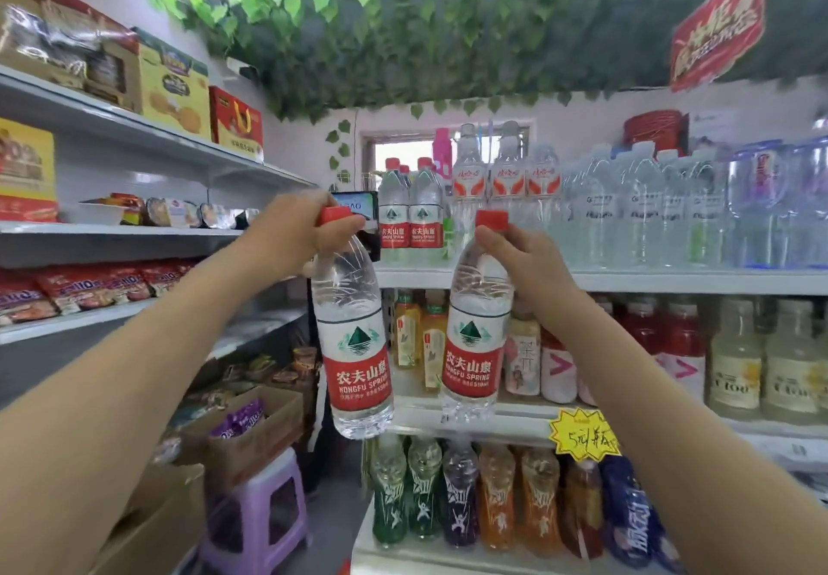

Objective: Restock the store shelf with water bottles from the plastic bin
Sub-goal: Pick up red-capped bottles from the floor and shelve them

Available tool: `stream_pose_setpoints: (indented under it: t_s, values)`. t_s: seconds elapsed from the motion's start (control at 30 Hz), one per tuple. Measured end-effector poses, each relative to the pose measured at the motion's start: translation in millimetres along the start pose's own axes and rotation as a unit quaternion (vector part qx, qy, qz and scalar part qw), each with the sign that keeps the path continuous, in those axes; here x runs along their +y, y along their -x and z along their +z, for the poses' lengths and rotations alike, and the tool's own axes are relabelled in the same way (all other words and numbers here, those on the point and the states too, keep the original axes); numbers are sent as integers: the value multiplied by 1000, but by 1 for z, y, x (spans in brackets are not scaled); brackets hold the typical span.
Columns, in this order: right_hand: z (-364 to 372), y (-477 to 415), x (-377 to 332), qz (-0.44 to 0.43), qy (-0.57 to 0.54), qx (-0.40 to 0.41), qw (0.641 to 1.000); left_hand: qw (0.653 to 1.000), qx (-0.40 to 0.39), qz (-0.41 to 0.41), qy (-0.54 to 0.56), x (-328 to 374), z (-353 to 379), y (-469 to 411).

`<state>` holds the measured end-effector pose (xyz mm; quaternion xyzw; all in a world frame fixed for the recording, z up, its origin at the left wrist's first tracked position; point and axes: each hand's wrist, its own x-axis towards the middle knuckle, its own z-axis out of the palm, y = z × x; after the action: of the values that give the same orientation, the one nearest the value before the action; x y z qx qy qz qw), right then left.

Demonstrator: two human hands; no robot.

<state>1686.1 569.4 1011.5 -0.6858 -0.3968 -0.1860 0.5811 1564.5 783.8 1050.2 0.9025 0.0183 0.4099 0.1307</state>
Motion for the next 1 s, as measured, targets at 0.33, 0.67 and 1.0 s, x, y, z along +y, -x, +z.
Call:
stream_pose_setpoints:
  t_s: [0.33, 0.67, 1.0]
  values:
    - [58, -113, 0, -44, -20, 60, 997, 999, -8, 40, 17, -100, 21, -70]
    - [122, -235, 1, -71, 29, 127, 989, 990, -52, 97, 91, -183, 45, -138]
    - [172, -294, 57, -34, 78, 128, 988, 984, -80, 113, 114, -233, 73, -164]
